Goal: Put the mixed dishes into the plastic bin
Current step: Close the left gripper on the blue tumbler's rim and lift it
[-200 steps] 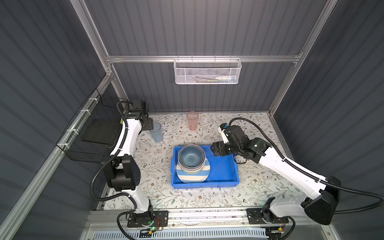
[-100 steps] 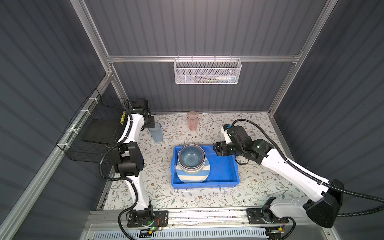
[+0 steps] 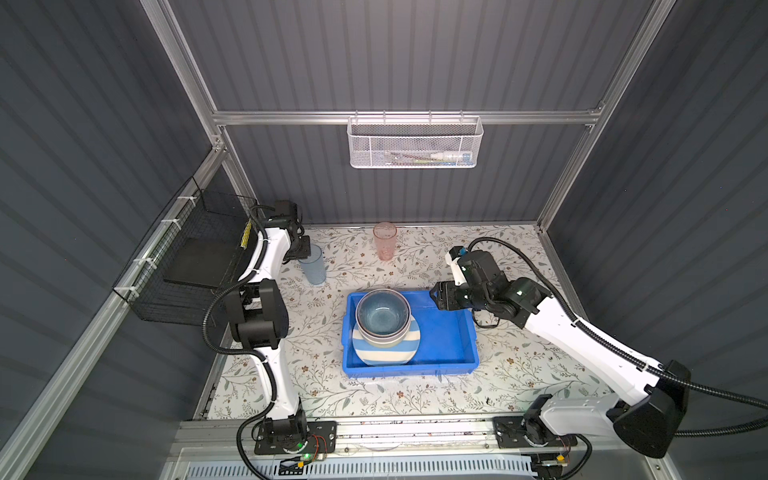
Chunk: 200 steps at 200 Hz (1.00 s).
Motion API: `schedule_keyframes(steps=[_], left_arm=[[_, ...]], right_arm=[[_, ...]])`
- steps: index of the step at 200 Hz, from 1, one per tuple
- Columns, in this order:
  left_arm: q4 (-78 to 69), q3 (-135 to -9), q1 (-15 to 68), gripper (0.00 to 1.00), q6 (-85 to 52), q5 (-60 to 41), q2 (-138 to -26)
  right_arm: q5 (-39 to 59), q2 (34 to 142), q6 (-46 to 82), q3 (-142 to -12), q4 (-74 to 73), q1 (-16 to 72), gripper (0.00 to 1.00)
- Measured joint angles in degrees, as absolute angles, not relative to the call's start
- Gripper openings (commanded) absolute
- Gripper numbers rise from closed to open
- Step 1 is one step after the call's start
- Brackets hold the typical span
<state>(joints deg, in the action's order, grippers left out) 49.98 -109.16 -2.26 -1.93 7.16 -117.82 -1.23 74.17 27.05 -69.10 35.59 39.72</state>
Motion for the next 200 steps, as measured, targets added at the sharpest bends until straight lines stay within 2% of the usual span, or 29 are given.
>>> schedule_keyframes(steps=[107, 128, 200], left_arm=[[51.53, -109.23, -2.31, 0.03, -2.20, 3.84, -117.89], [51.48, -109.23, -2.35, 0.00, -2.20, 3.14, -117.80], [53.69, -106.96, -2.35, 0.00, -2.48, -0.12, -113.97]], right_arm=[[-1.28, 72.42, 28.01, -69.10, 35.64, 39.68, 0.70], [-1.26, 72.42, 28.05, -69.10, 35.64, 39.68, 0.69], [-1.21, 72.42, 28.05, -69.10, 35.62, 39.68, 0.67]])
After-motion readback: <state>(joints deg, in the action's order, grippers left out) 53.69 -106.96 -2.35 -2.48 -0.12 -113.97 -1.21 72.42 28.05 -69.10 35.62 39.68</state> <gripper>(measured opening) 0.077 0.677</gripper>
